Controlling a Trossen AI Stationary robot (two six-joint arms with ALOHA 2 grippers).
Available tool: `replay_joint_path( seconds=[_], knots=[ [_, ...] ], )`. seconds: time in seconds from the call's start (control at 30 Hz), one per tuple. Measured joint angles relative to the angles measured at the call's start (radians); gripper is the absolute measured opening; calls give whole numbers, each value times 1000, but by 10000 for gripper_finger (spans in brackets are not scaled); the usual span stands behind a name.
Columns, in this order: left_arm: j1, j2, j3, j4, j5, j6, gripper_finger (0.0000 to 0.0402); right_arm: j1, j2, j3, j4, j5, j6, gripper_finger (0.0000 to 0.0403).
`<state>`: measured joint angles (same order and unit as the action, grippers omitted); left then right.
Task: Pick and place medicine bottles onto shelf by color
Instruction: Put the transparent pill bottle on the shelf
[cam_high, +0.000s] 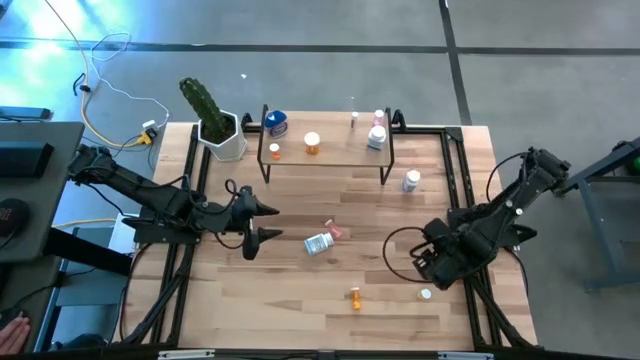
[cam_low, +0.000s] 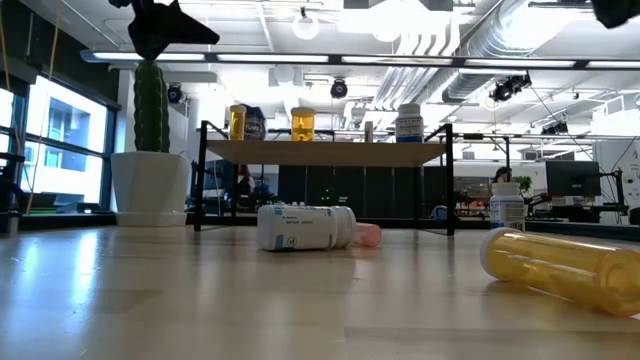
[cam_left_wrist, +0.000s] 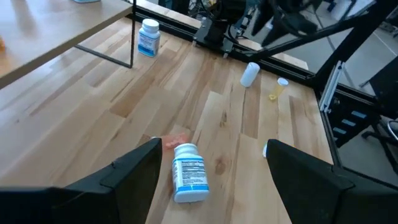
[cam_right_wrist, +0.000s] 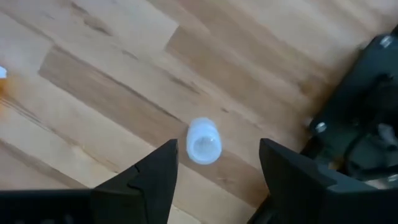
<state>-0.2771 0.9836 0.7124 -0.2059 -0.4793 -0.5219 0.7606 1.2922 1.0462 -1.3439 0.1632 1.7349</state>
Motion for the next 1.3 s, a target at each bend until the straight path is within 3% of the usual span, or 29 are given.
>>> replay_joint_path(
  seconds=[0.5,1.1,1.3],
  knots=[
    [0,0,0,0,-34,-29,280,74,0,-144,170,1,174,216],
    [0,0,0,0,-60,-50,280,74,1,-331,428,-25,178,216],
    [0,0,0,0,-62,-51,280,74,2,-343,430,-24,171,216]
  ],
)
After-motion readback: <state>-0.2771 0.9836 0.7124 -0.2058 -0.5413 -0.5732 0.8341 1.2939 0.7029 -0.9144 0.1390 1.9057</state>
